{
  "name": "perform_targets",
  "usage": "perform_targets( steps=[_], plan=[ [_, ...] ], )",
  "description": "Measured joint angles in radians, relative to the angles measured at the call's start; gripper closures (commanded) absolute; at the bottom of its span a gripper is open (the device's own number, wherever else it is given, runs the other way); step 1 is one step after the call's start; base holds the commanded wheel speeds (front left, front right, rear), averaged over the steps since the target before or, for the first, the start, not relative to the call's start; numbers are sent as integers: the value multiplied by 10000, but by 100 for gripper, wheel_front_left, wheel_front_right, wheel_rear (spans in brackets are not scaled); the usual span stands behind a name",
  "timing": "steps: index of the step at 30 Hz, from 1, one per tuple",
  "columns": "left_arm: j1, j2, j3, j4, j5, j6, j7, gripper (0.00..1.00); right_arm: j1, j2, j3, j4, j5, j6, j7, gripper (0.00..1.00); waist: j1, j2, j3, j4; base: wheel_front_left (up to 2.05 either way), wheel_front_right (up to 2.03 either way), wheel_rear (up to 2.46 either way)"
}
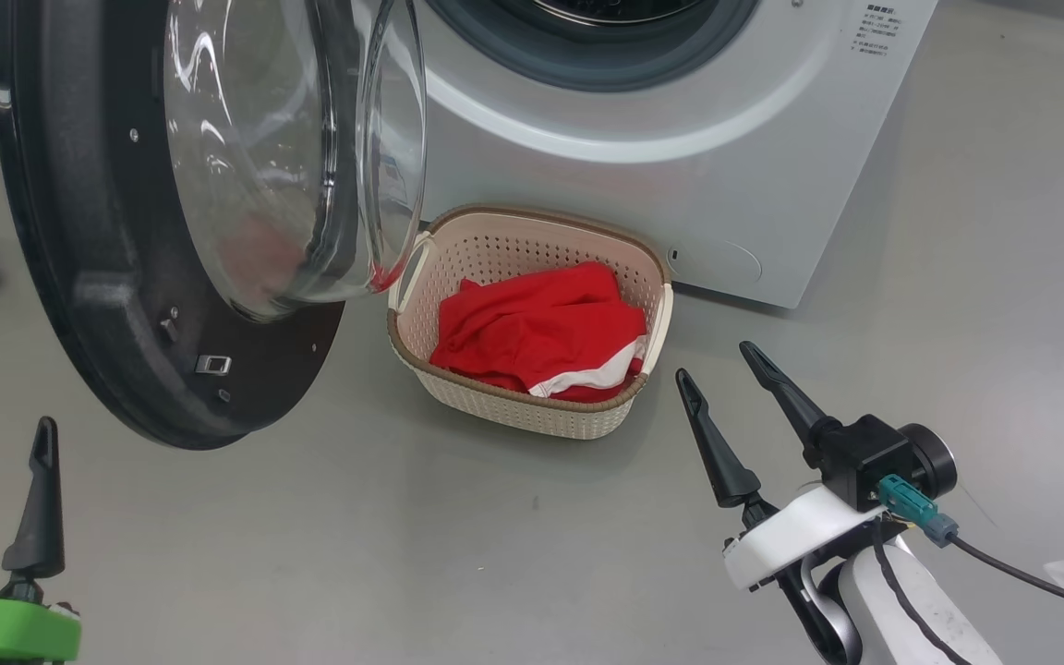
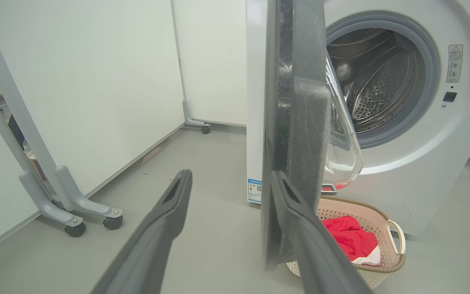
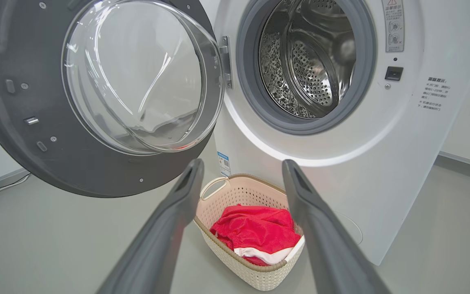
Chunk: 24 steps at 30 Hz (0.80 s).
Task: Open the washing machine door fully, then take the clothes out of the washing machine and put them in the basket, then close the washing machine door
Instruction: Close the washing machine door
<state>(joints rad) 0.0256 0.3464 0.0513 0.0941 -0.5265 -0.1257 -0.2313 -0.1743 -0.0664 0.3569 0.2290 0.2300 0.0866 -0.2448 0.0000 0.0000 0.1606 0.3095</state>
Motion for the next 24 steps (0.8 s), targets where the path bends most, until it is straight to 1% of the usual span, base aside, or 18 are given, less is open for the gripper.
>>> perform_targets(
  steps=[24],
  plan=[
    [-12,56,2,163,0,0,-86,0,0,8,-12,-61,0,0,0,0,0,0,0,-5,0,0,0]
  ],
)
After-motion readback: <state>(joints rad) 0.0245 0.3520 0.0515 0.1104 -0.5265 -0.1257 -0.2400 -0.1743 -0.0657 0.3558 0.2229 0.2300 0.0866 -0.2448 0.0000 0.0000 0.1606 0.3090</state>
